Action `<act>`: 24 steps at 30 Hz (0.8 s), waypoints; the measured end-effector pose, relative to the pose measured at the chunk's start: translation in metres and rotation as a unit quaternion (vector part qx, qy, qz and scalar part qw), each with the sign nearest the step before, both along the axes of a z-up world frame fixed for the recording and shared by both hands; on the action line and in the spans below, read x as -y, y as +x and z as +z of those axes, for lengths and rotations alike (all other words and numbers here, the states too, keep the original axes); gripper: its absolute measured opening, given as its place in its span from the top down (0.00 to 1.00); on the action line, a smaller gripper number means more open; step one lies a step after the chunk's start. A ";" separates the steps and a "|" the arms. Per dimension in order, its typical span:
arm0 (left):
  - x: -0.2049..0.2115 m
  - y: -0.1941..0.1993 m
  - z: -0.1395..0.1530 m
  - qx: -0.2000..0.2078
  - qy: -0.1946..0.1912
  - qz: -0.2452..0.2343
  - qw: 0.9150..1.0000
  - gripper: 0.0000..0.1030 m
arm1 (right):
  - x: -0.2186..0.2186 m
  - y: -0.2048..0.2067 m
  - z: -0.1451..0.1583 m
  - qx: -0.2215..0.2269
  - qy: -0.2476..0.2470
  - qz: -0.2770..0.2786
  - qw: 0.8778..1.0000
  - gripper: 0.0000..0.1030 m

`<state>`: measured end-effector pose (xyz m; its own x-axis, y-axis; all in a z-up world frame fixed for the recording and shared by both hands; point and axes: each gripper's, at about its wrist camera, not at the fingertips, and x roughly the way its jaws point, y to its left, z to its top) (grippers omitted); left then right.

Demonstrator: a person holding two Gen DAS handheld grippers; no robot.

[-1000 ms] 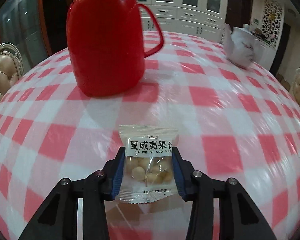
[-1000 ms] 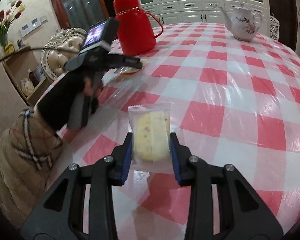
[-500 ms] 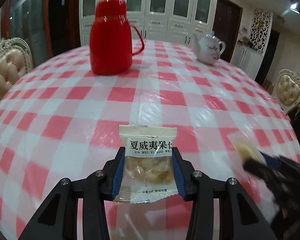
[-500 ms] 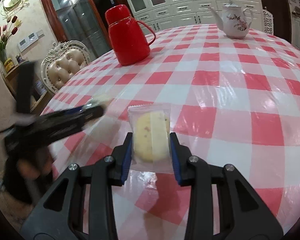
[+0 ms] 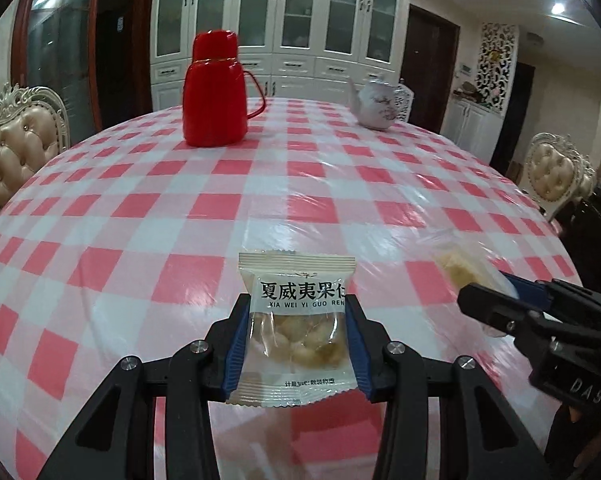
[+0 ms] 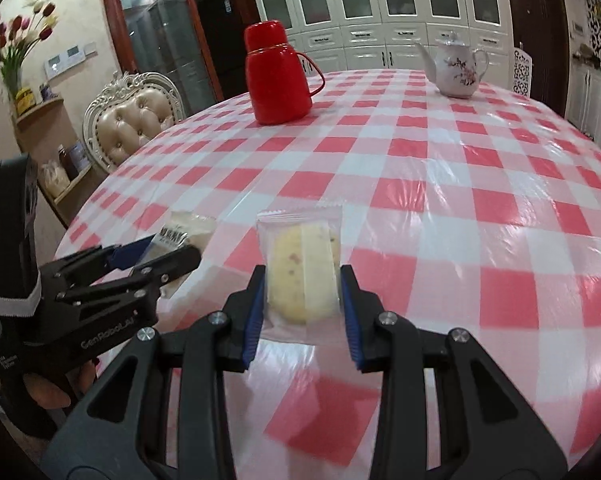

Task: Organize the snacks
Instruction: 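Lift both held packets and carry them over the white box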

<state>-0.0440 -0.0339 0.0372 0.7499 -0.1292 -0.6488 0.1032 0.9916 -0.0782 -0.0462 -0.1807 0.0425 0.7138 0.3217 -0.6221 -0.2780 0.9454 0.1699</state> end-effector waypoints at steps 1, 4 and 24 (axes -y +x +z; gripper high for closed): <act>0.001 -0.005 -0.001 0.001 -0.001 -0.003 1.000 0.56 | -0.001 -0.005 0.000 0.001 -0.003 0.001 1.000 0.62; 0.006 -0.017 -0.002 0.001 -0.003 -0.013 1.000 0.56 | -0.001 -0.023 0.001 0.007 -0.017 0.001 1.000 0.62; 0.065 -0.064 0.005 0.019 0.028 -0.080 0.996 0.56 | 0.047 -0.092 0.006 0.030 -0.034 -0.021 0.999 0.62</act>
